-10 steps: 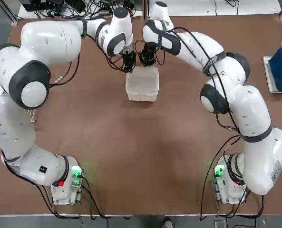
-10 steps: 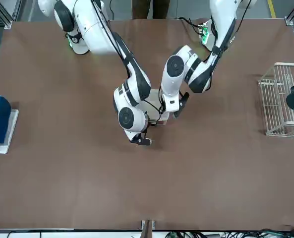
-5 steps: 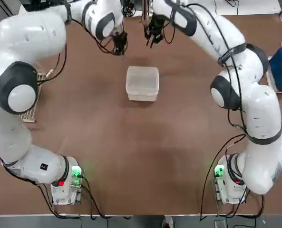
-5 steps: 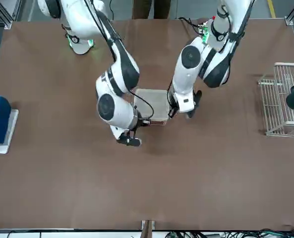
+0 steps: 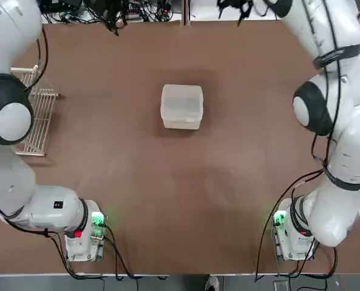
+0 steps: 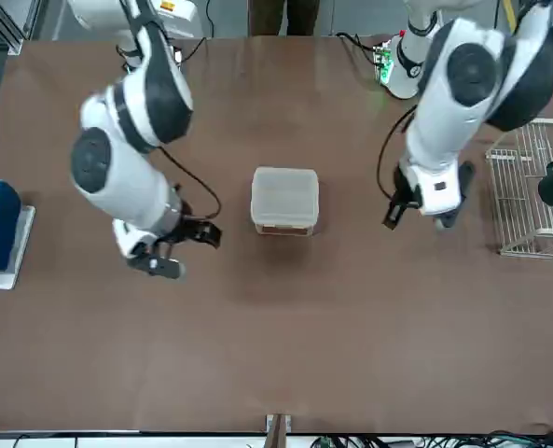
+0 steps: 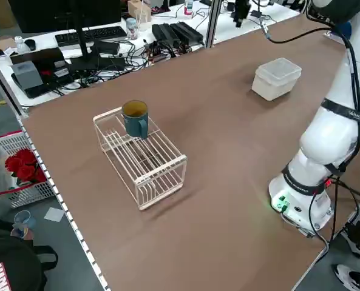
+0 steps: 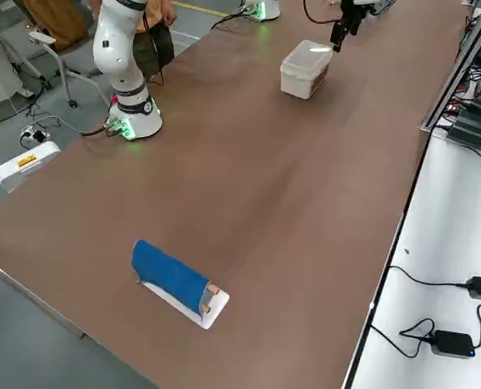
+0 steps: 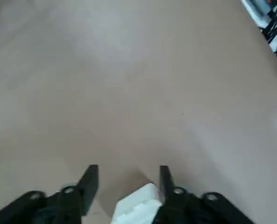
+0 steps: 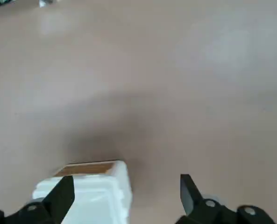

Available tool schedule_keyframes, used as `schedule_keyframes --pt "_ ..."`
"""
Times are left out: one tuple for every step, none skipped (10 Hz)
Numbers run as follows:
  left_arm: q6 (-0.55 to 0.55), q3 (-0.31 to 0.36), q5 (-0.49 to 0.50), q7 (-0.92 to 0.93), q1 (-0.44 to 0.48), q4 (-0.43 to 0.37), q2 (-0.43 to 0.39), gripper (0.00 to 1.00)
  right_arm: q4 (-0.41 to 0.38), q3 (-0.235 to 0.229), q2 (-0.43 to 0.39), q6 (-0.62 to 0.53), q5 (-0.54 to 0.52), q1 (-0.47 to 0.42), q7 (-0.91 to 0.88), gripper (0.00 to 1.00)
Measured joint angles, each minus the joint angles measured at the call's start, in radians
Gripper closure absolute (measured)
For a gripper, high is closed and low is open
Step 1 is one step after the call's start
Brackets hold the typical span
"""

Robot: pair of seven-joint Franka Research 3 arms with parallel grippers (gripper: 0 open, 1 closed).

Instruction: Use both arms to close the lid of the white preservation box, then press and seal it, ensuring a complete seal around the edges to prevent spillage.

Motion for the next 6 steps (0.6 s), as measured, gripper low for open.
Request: schedule_keyframes --pt "-0.031 0.001 -0.037 0.127 0.063 0.015 -0.028 0.17 -0.011 0.001 -0.037 -0.029 -0.044 -0.064 -0.062 0.0" --pt "-0.067 0.008 -0.07 0.28 0.123 0.018 -0.058 0.09 -0.017 0.015 -0.07 -0.057 -0.09 -0.134 -0.133 0.0" --pt "-0.102 0.034 -0.09 0.437 0.156 0.019 -0.084 0.04 -0.022 0.057 -0.106 -0.084 -0.134 -0.219 -0.197 0.0" --pt "-0.13 0.072 -0.099 0.574 0.162 0.019 -0.1 0.01 -0.025 0.116 -0.14 -0.115 -0.184 -0.308 -0.248 0.0" --pt "-0.142 0.094 -0.101 0.682 0.162 0.019 -0.108 0.01 -0.032 0.167 -0.171 -0.14 -0.223 -0.382 -0.285 0.0" --pt "-0.15 0.107 -0.101 0.774 0.159 0.019 -0.115 0.01 -0.049 0.214 -0.2 -0.152 -0.253 -0.449 -0.32 0.0"
